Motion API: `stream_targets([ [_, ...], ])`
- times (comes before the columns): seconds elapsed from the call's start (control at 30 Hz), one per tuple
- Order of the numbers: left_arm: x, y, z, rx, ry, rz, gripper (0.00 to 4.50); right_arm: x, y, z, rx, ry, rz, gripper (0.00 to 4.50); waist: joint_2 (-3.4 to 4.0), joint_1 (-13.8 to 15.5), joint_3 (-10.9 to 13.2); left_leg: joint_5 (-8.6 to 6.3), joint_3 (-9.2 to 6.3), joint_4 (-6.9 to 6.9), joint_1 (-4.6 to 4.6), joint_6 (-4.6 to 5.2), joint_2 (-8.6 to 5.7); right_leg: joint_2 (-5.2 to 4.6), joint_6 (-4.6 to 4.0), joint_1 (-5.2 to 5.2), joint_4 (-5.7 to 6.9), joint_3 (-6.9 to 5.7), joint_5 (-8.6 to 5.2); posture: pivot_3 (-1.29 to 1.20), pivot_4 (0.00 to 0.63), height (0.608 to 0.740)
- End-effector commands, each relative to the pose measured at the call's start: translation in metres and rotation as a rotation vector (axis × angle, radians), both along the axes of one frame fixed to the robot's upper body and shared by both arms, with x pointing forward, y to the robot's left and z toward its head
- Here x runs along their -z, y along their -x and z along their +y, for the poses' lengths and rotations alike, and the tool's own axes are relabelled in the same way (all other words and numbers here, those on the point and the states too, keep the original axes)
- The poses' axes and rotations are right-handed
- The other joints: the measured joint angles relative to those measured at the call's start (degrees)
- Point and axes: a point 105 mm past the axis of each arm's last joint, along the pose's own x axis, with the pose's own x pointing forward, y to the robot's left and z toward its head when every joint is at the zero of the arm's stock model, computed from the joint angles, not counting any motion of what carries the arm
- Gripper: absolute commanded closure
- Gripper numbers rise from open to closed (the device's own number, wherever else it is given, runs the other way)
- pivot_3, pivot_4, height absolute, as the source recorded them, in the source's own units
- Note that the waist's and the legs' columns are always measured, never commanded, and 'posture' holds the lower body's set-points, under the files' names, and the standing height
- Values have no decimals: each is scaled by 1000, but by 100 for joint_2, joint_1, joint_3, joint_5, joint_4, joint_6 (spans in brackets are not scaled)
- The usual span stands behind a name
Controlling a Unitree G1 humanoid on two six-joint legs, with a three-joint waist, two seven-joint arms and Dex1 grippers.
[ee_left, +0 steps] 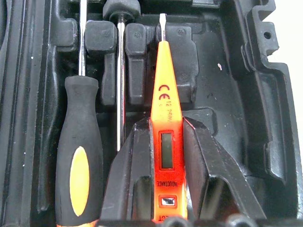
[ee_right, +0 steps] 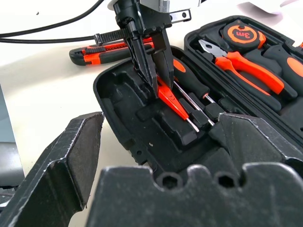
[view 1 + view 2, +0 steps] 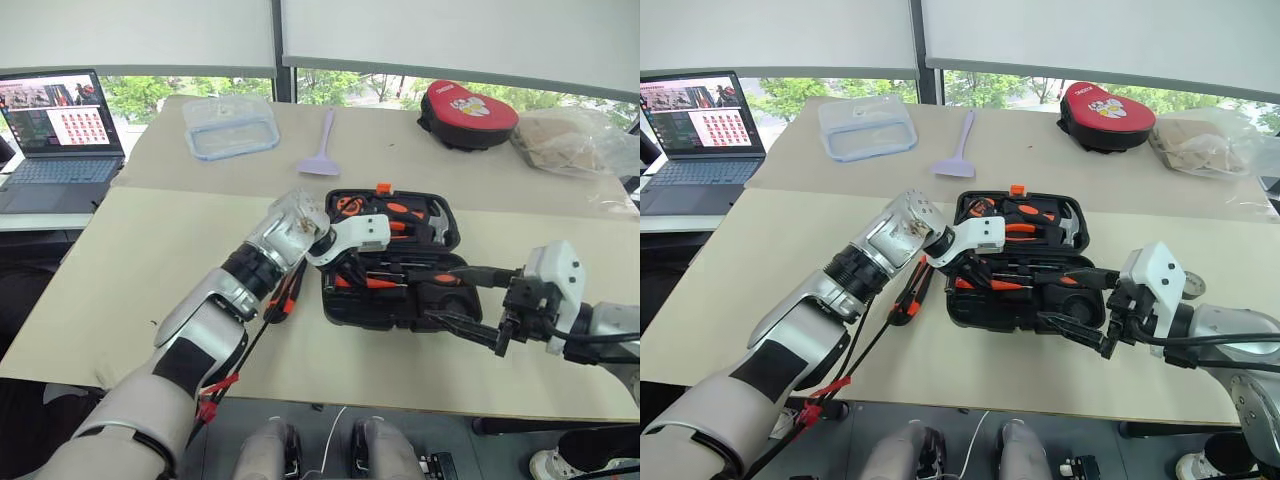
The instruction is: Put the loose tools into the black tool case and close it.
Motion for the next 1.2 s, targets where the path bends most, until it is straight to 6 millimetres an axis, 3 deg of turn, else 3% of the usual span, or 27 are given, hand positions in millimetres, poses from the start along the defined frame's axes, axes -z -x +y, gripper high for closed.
stream_targets([
  [0.03,0,-3,4,5,-38,-32,4074,-13,3,1,-5,4,-76,0,0,-1,0,0,0,0,0,0,0,0,0,0,0,0,0,0,150,731],
  [0.23,6,-3,9,-6,-64,-21,4074,-13,1,2,-5,4,-80,0,1,-11,-1,0,-1,0,2,0,2,1,-1,1,1,1,0,0,150,731],
  [0.3,4,-1,8,-5,-45,-14,3067,-13,1,2,-7,2,-81,0,1,-14,-1,0,-1,0,3,0,2,2,-1,1,2,2,0,0,150,731],
  [0.53,-37,3,11,21,69,-35,555,-13,0,4,-18,-2,-76,0,1,-12,-1,0,0,1,1,0,2,0,-1,-2,3,3,1,0,150,731],
  [0.63,-57,5,16,9,164,-21,555,-12,-1,3,-14,-4,-72,0,2,-13,-1,0,0,0,0,0,3,1,-1,-4,3,4,0,0,150,731],
  [0.73,-58,0,18,-46,239,-11,1265,-11,-1,2,-12,-4,-68,0,2,12,-1,0,-1,2,1,0,2,-1,-1,0,3,1,0,0,150,731],
  [1.0,-30,-13,17,-193,402,72,4363,-10,-2,0,-1,0,-59,0,2,5,-1,0,1,5,2,1,-1,0,1,3,4,1,1,0,150,731],
  [1.2,-11,-5,15,-171,367,108,4446,-10,-1,-3,10,4,-53,0,2,4,-1,0,1,5,2,1,-1,0,1,4,4,0,1,0,150,731],
])
